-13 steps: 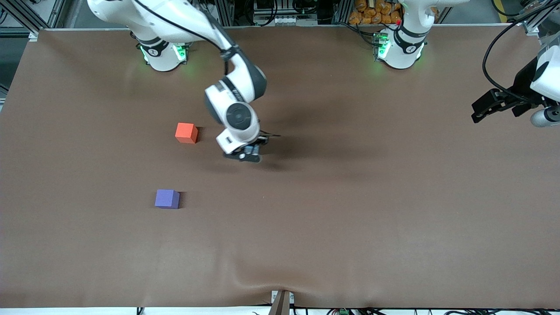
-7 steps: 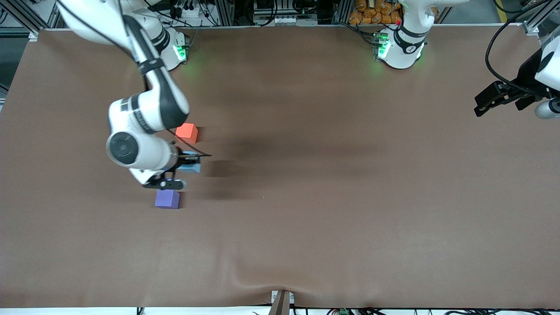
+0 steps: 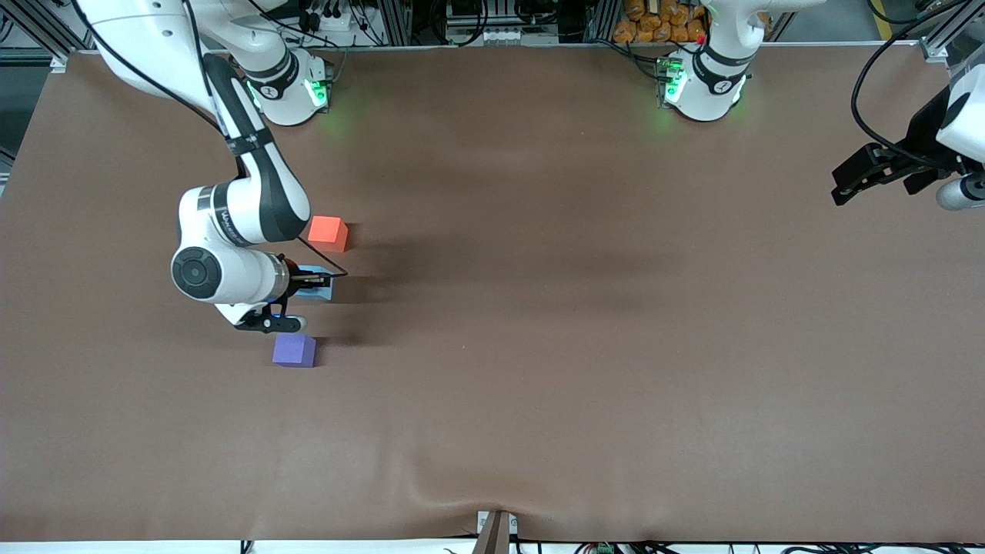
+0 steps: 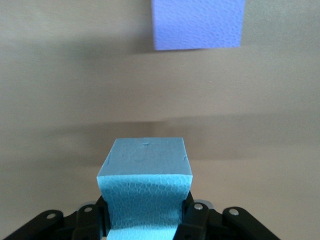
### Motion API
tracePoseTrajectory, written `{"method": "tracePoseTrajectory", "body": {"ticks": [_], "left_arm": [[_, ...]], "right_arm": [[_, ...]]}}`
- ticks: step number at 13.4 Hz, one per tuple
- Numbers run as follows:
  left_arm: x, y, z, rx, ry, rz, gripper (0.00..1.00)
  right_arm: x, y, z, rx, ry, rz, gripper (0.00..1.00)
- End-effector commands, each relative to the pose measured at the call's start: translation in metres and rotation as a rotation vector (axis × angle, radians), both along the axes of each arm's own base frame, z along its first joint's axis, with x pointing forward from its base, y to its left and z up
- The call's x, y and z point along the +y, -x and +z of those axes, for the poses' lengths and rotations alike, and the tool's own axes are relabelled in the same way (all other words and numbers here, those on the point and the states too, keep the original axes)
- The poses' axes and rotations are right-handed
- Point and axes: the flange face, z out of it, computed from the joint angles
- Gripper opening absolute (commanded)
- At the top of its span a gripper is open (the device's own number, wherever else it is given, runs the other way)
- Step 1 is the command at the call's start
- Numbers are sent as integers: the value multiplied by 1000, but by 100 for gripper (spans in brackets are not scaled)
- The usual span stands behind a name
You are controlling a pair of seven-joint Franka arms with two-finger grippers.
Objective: Place blue block between orange and purple blocks
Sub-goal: 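Carry the light-blue block with the right gripper toward the orange block, then lower the light-blue block between the orange and purple blocks, open right gripper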
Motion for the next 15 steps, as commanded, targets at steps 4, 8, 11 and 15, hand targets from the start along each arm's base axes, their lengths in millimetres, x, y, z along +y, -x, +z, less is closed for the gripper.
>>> {"method": "tracePoseTrajectory", "body": {"ticks": [4,8,11,15], "left_arm": [[-10,9,6,-1,0,-39,100],[-12,10,5,3,-1,-40,100],[-12,10,5,5,-1,-42,100],[-12,10,4,8,-1,-39,100]], "right_arm": [[-29,9,-20,-54,-21,20,0],[-28,15,-39,-67,-15,13,0],[-27,19,-47,-66,-13,6,0],[-22,21,-50,-68,-14,2,0]]}}
